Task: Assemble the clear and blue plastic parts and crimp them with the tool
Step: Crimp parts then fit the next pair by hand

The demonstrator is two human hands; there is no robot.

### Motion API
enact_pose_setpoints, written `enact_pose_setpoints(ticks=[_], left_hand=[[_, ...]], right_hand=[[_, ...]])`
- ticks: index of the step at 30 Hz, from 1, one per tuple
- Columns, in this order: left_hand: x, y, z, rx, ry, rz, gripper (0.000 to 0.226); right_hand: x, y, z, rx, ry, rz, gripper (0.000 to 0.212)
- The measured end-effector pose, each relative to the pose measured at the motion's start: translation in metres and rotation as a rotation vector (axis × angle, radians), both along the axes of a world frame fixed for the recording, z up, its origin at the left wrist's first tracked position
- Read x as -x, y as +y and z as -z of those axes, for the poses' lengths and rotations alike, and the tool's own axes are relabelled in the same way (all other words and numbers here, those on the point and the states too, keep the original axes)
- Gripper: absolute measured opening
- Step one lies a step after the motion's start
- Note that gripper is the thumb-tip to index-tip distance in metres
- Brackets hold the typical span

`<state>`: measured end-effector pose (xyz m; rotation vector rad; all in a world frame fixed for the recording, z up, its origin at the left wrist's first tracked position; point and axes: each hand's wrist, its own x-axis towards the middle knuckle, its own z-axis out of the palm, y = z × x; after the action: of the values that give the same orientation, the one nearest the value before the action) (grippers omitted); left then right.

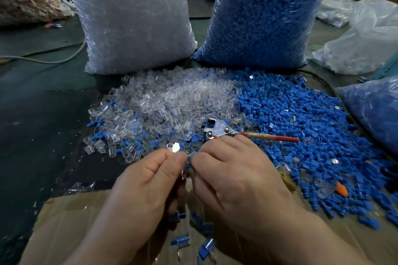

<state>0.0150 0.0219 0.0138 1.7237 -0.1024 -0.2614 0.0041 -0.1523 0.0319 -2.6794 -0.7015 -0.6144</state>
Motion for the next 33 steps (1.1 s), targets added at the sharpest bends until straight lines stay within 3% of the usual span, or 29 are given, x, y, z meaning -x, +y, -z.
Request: enact_pose_setpoints(ticks=[2, 5, 13, 21, 26, 28, 30, 33], left_hand=[[0.000, 0.002, -0.001, 0.028, -0.003, 0.013, 0.064], [0.003, -0.001, -0.006, 0.052, -0.087, 0.003, 0.057], [0.003, -0.002, -0.012, -0.119, -0.216, 0.008, 0.041], [0.005, -0.003, -0.011, -0.131, -0.396, 0.040, 0.041], [0.005, -0.005, -0.009, -0.245, -0.596, 0.042, 0.037], [0.005, -0.005, -0.007, -0.271, -0.622, 0.036, 0.037], [0.006, -0.004, -0.006, -0.157, -0.518, 0.032, 0.045], [0.003, -0.001, -0.001, 0.022, -0.230, 0.073, 0.065]], right_hand=[[0.003, 0.003, 0.000, -0.143, 0.009, -0.031, 0.030], [0.005, 0.006, 0.001, -0.352, 0.088, -0.037, 0.034], [0.003, 0.003, -0.001, -0.150, 0.054, -0.073, 0.030], [0.009, 0.005, -0.009, -0.589, 0.491, -0.022, 0.026], [0.011, 0.009, -0.017, -1.146, 1.063, -0.029, 0.023], [0.011, 0.009, -0.020, -1.245, 1.172, -0.021, 0.021], [0.011, 0.006, -0.020, -1.071, 1.058, -0.011, 0.023], [0.008, 0.002, -0.012, -0.374, 0.426, -0.015, 0.029]])
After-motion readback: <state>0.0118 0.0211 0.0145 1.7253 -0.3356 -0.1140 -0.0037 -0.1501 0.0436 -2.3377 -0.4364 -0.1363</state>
